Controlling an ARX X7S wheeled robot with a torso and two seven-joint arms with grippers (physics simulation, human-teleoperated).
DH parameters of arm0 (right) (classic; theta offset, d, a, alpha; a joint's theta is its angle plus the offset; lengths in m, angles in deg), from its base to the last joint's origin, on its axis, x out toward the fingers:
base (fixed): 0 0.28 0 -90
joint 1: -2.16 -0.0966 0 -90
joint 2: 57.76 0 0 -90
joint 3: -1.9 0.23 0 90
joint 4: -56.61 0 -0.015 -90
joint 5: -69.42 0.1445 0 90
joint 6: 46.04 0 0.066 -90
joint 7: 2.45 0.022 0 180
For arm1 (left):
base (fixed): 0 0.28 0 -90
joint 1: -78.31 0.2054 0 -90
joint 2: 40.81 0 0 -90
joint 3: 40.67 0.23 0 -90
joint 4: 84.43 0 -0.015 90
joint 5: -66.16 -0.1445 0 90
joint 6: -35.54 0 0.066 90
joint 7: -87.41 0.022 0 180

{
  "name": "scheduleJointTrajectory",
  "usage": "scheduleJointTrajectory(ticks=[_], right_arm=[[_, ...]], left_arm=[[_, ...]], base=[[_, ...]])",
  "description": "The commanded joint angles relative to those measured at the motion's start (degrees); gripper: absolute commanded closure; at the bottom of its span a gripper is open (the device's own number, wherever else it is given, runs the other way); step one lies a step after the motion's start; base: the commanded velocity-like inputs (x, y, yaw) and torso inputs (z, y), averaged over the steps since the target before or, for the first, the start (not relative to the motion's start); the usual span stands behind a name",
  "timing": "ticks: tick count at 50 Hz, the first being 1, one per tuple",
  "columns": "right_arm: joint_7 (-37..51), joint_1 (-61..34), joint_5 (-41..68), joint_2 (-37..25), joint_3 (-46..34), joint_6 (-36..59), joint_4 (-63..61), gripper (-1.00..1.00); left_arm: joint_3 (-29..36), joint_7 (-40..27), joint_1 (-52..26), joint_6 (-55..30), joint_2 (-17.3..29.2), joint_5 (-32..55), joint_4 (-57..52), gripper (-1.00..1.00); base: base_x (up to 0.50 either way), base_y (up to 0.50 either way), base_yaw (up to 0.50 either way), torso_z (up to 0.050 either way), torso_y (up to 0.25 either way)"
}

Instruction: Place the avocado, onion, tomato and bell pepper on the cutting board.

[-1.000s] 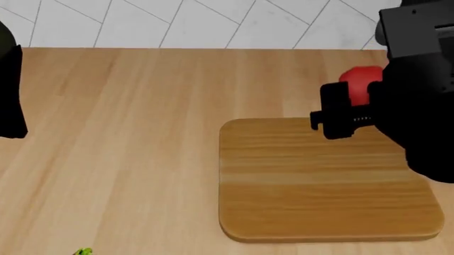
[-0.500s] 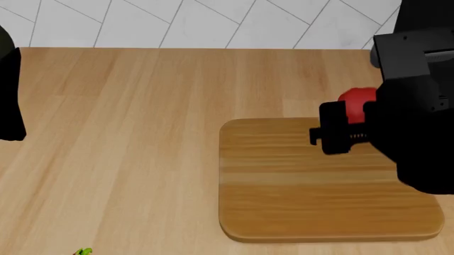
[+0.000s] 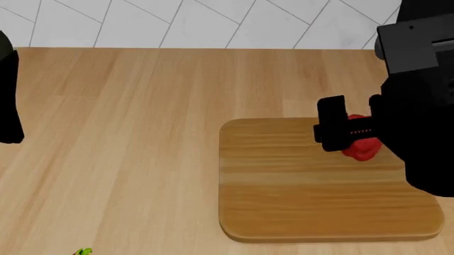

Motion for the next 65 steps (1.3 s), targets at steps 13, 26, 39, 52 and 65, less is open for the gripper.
scheduleJointTrajectory(ticks=[13,26,39,52,65], right_arm=[[15.9,-0.39,10.19,-9.85,8.51,2.26,-25.77,-1.0],[27.54,-5.54,22.14,-13.53,13.22,2.34,-38.13,-1.0],[41.11,-16.0,37.11,-15.17,13.69,3.63,-45.72,-1.0],[49.62,-21.24,45.29,-16.16,13.06,1.23,-50.59,-1.0],[53.38,-22.7,49.05,-17.65,13.44,-1.74,-53.61,-1.0]], left_arm=[[3.9,5.7,-0.66,2.05,-2.6,-6.19,2.45,1.0],[13.7,14.33,-5.96,2.52,-5.68,-14.04,9.08,1.0],[22.44,21.92,-10.44,3.73,-9.75,-19.2,15.19,1.0],[29.4,30.41,-16.09,3.29,-15.35,-21.14,25.6,1.0],[35.92,40.62,-23.26,5.68,-24.52,-24.78,42.62,1.0]], base=[[0.0,0.0,0.0,0.0,0.001],[0.0,0.0,0.0,0.001,0.0],[0.0,0.0,0.0,0.0,0.0],[0.0,0.0,0.0,0.0,0.001],[0.0,0.0,0.0,0.0,0.0]])
